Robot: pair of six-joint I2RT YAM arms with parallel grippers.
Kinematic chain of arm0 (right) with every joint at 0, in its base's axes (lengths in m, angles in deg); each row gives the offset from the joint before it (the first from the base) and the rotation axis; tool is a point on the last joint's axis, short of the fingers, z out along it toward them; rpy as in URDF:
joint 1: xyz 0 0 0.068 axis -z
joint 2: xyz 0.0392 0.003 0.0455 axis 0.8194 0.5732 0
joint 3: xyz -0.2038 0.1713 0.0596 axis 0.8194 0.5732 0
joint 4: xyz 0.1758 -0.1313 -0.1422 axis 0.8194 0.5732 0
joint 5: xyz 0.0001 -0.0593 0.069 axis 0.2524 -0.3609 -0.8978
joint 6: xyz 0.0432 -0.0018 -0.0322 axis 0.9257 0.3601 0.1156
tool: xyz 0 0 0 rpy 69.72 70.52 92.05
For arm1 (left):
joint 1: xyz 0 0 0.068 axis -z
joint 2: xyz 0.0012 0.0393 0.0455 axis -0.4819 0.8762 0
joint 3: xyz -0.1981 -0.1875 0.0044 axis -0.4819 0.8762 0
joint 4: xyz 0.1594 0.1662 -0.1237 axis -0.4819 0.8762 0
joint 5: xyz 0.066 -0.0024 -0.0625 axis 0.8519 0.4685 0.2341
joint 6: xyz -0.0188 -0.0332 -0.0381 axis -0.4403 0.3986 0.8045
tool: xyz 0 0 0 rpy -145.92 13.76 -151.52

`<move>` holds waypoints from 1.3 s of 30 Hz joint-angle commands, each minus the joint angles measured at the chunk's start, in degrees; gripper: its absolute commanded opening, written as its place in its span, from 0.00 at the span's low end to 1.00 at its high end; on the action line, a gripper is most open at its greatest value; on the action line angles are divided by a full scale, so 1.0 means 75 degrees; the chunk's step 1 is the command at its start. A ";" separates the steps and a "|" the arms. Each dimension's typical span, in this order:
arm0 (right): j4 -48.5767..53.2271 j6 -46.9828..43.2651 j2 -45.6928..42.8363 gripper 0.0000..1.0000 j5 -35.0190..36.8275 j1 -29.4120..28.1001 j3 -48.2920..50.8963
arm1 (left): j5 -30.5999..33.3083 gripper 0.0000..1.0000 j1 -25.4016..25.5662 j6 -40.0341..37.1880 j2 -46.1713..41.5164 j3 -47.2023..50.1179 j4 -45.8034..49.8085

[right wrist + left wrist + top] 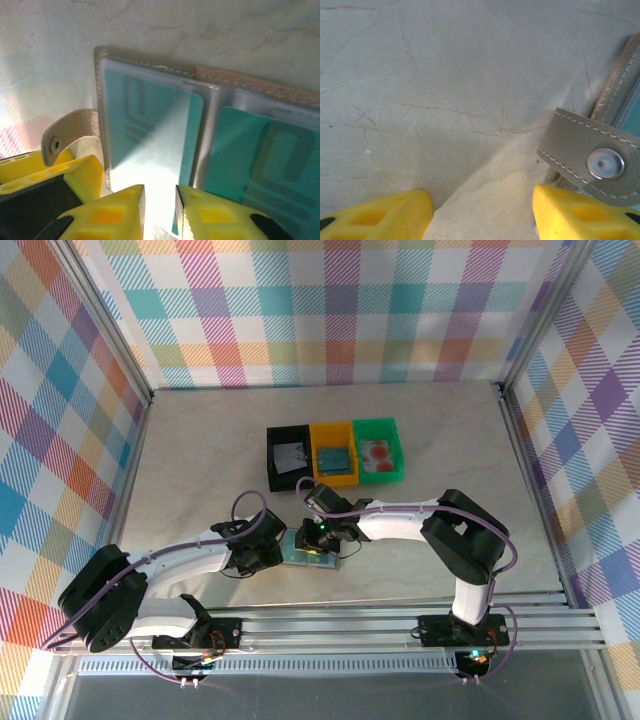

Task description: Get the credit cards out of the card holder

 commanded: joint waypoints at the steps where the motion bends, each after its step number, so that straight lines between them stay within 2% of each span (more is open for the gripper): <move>1: 0.0323 0.0007 0.0102 0.22 0.0278 -0.0049 -0.0146 | -0.0822 0.58 -0.0053 0.0112 0.0650 0.0389 -0.0865; 5: 0.0547 -0.0016 0.0020 0.22 0.0578 -0.0046 -0.0163 | -0.0918 0.58 -0.0049 0.0112 0.0770 0.0406 -0.0983; 14: 0.0524 -0.0050 0.0123 0.20 0.0622 -0.0054 -0.0165 | -0.1082 0.58 0.0037 0.0147 0.1057 0.0378 -0.1220; 23: -0.0487 -0.0135 0.0147 0.15 0.0300 -0.0044 0.0216 | -0.1224 0.58 0.0273 0.0235 0.1458 0.0295 -0.1524; 39: -0.1353 -0.0192 -0.0305 0.05 0.0250 -0.0046 0.0716 | -0.1271 0.58 0.0483 0.0388 0.1889 0.0316 -0.1976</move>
